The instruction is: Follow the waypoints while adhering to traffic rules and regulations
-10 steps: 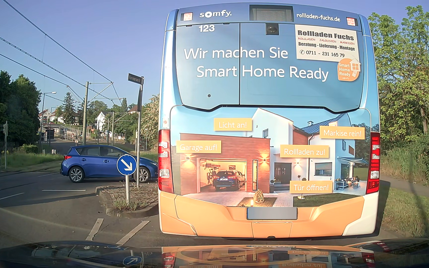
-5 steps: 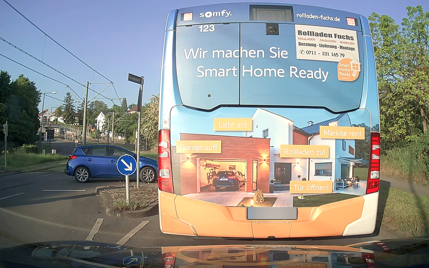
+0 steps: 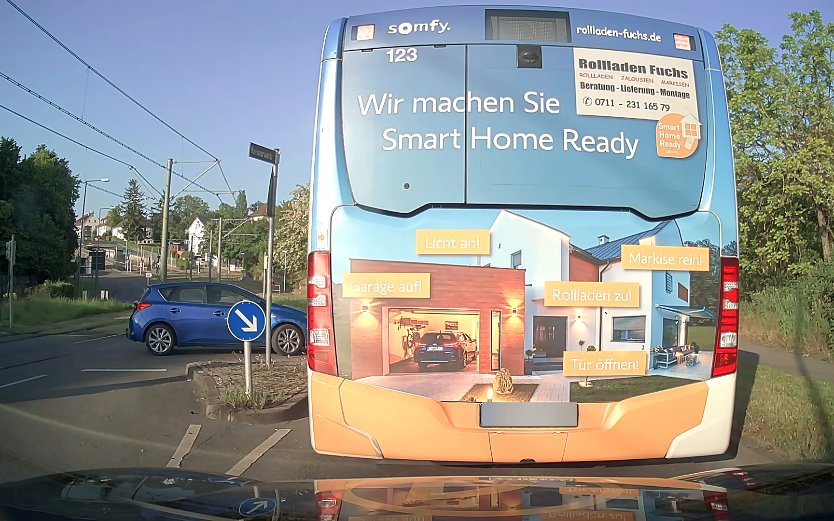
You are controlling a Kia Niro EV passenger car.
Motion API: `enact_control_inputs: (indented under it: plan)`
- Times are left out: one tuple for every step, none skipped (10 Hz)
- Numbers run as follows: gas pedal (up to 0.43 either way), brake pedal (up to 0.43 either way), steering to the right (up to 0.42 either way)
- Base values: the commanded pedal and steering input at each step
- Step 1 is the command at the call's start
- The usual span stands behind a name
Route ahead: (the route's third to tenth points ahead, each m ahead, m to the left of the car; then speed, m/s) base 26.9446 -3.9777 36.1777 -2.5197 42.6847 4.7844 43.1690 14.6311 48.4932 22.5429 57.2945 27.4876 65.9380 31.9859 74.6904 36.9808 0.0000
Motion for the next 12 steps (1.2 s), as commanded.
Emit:
enact_control_inputs:
  plan:
    - [0.0,0.238,0.028]
    - [0.0,0.238,0.028]
    - [0.0,0.232,0.028]
    - [0.0,0.244,0.029]
    - [0.0,0.244,0.028]
    - [0.0,0.244,0.028]
    - [0.0,0.244,0.029]
    - [0.0,0.238,0.029]
    - [0.0,0.244,0.029]
    - [0.0,0.238,0.029]
    - [0.0,0.238,0.029]
    - [0.0,0.244,0.029]
